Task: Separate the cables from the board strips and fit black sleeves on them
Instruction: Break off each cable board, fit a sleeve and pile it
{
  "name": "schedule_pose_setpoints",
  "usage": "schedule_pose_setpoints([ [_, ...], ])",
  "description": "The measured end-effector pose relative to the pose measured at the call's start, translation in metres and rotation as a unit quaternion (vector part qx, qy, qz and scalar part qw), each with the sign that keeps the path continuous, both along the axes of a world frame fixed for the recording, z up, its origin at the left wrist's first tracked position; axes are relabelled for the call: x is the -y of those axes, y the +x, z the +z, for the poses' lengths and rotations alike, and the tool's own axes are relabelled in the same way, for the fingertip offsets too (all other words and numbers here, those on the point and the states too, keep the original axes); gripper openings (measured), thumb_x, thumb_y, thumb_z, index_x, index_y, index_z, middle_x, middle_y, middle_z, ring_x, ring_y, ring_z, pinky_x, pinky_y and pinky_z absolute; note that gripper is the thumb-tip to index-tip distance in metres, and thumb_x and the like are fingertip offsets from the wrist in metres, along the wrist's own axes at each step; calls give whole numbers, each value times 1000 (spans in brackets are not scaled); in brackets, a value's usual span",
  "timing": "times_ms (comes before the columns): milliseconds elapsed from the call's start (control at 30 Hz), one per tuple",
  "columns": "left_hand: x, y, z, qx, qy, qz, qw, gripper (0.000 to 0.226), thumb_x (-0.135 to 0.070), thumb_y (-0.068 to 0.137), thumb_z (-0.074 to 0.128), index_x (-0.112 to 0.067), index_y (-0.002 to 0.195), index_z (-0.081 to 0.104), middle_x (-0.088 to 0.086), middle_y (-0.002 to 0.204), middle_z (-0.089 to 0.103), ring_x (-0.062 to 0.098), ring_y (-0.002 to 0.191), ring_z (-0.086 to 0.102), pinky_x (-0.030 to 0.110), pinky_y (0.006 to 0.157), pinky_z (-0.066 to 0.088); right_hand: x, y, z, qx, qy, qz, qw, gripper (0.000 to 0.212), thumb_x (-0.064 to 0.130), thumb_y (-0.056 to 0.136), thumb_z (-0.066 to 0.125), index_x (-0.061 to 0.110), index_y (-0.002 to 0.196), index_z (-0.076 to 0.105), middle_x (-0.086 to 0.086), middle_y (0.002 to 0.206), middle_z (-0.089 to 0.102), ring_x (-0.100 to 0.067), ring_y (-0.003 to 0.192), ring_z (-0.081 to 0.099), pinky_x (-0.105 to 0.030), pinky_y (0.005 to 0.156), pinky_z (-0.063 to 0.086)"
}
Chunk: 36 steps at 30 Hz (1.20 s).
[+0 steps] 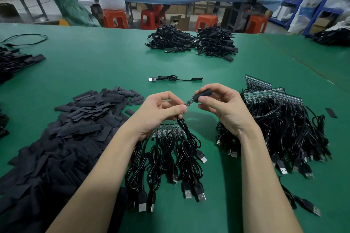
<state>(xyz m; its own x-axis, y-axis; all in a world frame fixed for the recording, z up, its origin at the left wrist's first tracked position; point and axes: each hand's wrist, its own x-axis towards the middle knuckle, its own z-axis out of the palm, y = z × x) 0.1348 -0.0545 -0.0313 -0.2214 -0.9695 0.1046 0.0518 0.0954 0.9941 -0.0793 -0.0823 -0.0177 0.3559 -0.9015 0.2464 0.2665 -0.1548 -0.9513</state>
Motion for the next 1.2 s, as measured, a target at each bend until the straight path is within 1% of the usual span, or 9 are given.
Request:
schedule_pose_setpoints([
  [67,0,0,2,10,-10,-8,1000,8,-19,76,81,-22,79,73,9,79,73,15,71,67,23,71,56,0,0,1,-18,-1,8,1000,19,10,73,80,19,89,78,-8,96,77,-16,89,72,-26,78,58],
  [200,1,1,4,30,-26,-18,999,14,-11,84,79,-24,80,73,8,80,74,16,73,69,23,71,55,-2,5,0,-30,28,47,998,17,11,74,79,20,88,78,-8,93,77,-16,87,72,-24,76,57],
  [300,3,-2,3,35,-30,-2,999,12,-16,84,80,-21,90,71,5,83,75,16,76,71,24,75,56,-2,9,-2,-6,57,9,998,15,12,73,78,17,88,77,-8,90,78,-15,84,74,-20,73,56],
  [400,5,-6,1,57,-54,45,996,24,-21,79,84,-27,94,68,1,87,76,16,82,73,24,83,58,0,9,-1,28,92,-37,995,11,14,72,79,17,82,79,-8,87,77,-14,80,74,-18,71,56],
  [533,6,-10,1,123,-140,90,978,14,-13,83,81,-18,92,71,-4,86,75,9,83,72,19,78,55,1,6,0,51,121,-52,990,6,14,74,78,15,80,79,-7,86,76,-13,78,72,-16,71,56],
  [667,6,-12,2,117,-162,99,975,11,-13,83,81,-17,91,75,-4,87,76,11,83,72,23,80,58,2,5,2,79,147,-42,985,7,12,75,78,15,81,79,-6,88,76,-14,78,72,-16,71,56],
  [800,6,-14,0,114,-179,103,972,12,-11,84,80,-20,91,76,-5,87,77,10,82,73,18,76,53,1,5,3,72,149,-39,985,17,14,75,77,13,92,79,-6,89,75,-15,81,73,-16,72,56],
  [1000,4,-15,-1,124,-200,102,967,11,-11,84,80,-19,91,77,-5,86,77,13,81,73,23,77,57,2,9,2,70,146,-42,986,18,14,74,78,11,92,79,-6,89,76,-14,81,72,-17,73,56],
  [1200,4,-15,1,112,-203,92,968,12,-11,85,80,-21,92,77,-5,87,77,13,82,73,21,77,55,2,13,-1,80,152,-26,985,17,14,75,78,13,92,80,-7,92,76,-12,84,72,-17,75,56],
])
